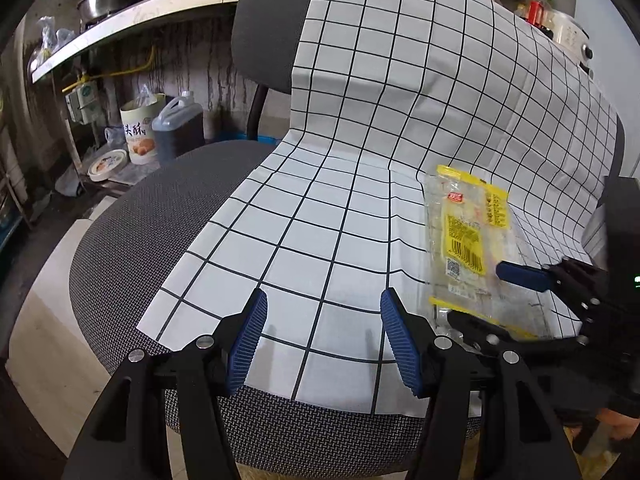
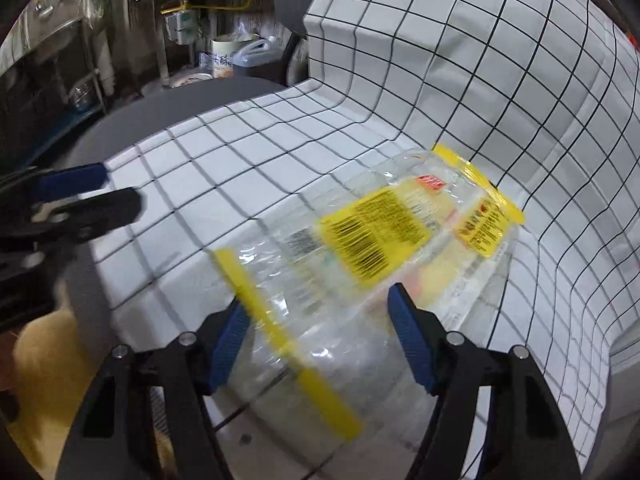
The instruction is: Collect trash
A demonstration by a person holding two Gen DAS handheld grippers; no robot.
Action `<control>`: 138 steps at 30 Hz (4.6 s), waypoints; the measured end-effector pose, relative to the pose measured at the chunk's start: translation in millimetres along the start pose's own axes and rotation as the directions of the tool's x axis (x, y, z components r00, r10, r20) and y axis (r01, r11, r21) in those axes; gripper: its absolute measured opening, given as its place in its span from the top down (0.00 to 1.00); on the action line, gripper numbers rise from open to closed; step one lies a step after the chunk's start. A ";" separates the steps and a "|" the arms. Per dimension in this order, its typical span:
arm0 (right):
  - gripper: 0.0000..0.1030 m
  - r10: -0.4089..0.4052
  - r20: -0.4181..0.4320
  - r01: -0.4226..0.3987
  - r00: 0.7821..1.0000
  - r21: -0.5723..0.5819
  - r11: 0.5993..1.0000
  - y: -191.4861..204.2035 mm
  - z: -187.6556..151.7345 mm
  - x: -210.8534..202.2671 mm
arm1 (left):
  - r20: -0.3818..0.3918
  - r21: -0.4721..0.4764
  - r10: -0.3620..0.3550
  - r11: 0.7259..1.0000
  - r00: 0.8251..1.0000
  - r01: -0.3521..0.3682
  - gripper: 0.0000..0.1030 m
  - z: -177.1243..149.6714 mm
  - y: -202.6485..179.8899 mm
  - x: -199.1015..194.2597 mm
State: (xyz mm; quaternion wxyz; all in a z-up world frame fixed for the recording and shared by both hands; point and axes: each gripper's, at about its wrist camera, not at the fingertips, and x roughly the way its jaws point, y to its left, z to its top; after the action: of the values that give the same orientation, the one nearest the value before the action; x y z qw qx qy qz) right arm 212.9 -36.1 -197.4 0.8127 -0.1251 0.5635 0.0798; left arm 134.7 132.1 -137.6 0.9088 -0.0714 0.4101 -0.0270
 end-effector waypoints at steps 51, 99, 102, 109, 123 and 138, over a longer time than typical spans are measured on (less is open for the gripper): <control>0.98 -0.484 0.321 0.336 0.814 0.419 0.843 -134.5 -205.8 -210.7 | -0.148 0.244 -0.088 0.962 0.985 0.123 0.70 -44.1 -204.9 44.0; 0.98 -0.681 -0.189 0.570 0.708 0.721 0.393 -164.8 -430.9 -316.2 | -0.397 0.588 -0.511 0.496 0.762 0.639 0.54 -181.9 -454.1 -56.8; 0.98 -0.627 -0.244 0.583 0.740 0.697 0.417 -162.0 -429.8 -293.1 | -0.328 0.579 -0.524 0.546 0.786 0.606 0.54 -152.8 -427.9 -60.8; 0.53 -0.462 -0.306 0.525 0.832 0.701 0.483 -153.9 -427.7 -242.9 | -0.242 0.544 -0.501 0.639 0.831 0.544 0.48 -118.7 -382.4 -64.9; 0.46 -0.475 -0.108 0.339 0.874 0.835 0.434 -162.2 -398.2 -300.5 | -0.203 0.580 -0.420 0.676 0.884 0.455 0.28 -110.7 -351.4 -92.1; 0.06 -0.481 0.031 0.302 0.876 0.742 0.598 -130.8 -310.4 -373.6 | -0.136 0.639 -0.379 0.673 0.915 0.374 0.14 -72.0 -312.3 -168.5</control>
State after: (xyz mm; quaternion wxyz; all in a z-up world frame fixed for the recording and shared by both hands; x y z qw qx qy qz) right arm -161.4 -248.0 63.5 0.8514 0.0909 0.4100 -0.3142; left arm -27.9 -166.2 -12.3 0.8521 0.1667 0.3473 -0.3543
